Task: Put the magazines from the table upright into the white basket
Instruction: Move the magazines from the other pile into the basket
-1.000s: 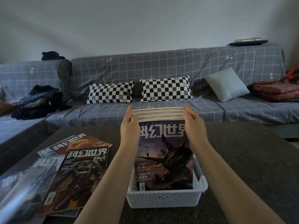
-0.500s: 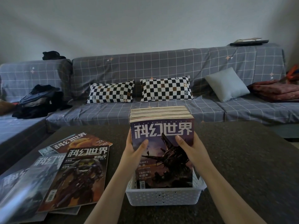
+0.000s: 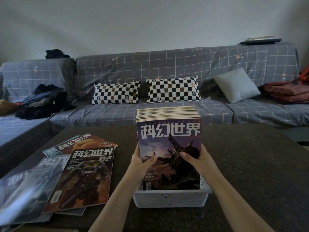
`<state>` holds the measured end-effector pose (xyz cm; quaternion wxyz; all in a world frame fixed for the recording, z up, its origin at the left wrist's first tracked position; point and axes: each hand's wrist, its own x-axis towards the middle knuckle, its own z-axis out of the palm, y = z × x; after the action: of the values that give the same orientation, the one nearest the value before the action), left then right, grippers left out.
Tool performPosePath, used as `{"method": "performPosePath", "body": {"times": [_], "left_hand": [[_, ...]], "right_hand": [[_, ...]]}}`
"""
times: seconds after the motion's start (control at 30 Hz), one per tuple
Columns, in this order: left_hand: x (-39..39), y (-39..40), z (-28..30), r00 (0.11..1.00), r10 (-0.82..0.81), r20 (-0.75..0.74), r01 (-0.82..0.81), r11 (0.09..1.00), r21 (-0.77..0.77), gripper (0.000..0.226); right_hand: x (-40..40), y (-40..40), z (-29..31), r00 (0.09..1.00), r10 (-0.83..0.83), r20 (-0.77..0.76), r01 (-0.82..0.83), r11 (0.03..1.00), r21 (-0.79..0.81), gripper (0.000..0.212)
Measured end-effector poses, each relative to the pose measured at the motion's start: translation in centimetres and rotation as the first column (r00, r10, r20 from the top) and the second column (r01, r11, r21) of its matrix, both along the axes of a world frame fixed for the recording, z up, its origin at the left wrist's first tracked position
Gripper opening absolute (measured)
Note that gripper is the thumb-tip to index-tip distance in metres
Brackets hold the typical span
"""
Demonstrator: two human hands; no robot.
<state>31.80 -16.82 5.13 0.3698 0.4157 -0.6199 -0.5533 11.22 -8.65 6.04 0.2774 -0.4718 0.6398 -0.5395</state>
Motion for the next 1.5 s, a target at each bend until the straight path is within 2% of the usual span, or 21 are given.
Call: {"method": "performPosePath", "body": {"times": [0.23,0.4,0.5,0.57,0.63,0.73,0.93,1.13,1.2,1.37,1.5], "left_hand": [[0.0,0.1,0.1,1.0,0.012,-0.005,-0.012,1.0,0.006,0.067],[0.4,0.8,0.7,0.999,0.048,0.009,-0.048,0.999,-0.014,0.089],[1.2,1.6,1.0,0.996,0.084,0.022,-0.082,0.994,-0.077,0.091],[1.8,2.4,1.2,0.991,0.124,0.043,-0.117,0.983,-0.141,0.085],[2.4,3.4,1.2,0.981,0.18,0.069,-0.16,0.962,-0.223,0.076],[3.5,4.8,1.1,0.974,0.226,0.021,-0.213,0.941,-0.263,0.064],[7.4,5.4,1.0,0.935,0.346,0.073,-0.302,0.888,-0.347,0.042],[12.6,4.8,0.5,0.87,0.466,0.162,-0.384,0.845,-0.372,0.019],[14.2,4.3,0.0,0.847,0.497,0.186,-0.406,0.832,-0.377,0.017],[17.6,2.7,-1.9,0.763,0.584,0.276,-0.448,0.786,-0.425,0.017],[19.6,1.1,-3.5,0.687,0.643,0.339,-0.5,0.756,-0.422,0.018]], "right_hand": [[0.0,0.0,-0.1,1.0,-0.019,-0.005,0.019,1.0,0.008,0.062],[0.2,0.8,-0.1,0.998,-0.058,0.022,0.058,0.998,0.007,0.073],[0.9,2.3,-0.2,0.976,-0.197,0.096,0.201,0.979,-0.029,0.074],[1.7,3.4,-0.2,0.939,-0.308,0.152,0.321,0.944,-0.073,0.066],[2.9,4.4,-0.1,0.922,-0.365,0.131,0.381,0.917,-0.123,0.052],[5.2,5.1,0.3,0.953,-0.289,0.087,0.3,0.941,-0.156,0.027],[10.7,4.1,0.6,0.996,-0.038,0.076,0.046,0.992,-0.114,0.014],[16.5,1.2,0.4,0.985,0.142,0.093,-0.135,0.988,-0.08,0.019],[18.3,0.1,0.1,0.976,0.191,0.103,-0.186,0.981,-0.055,0.019],[21.7,-2.6,-0.8,0.974,0.227,0.004,-0.227,0.974,-0.029,0.025],[23.7,-5.0,-1.7,0.956,0.294,0.01,-0.293,0.948,0.121,0.039]]}}
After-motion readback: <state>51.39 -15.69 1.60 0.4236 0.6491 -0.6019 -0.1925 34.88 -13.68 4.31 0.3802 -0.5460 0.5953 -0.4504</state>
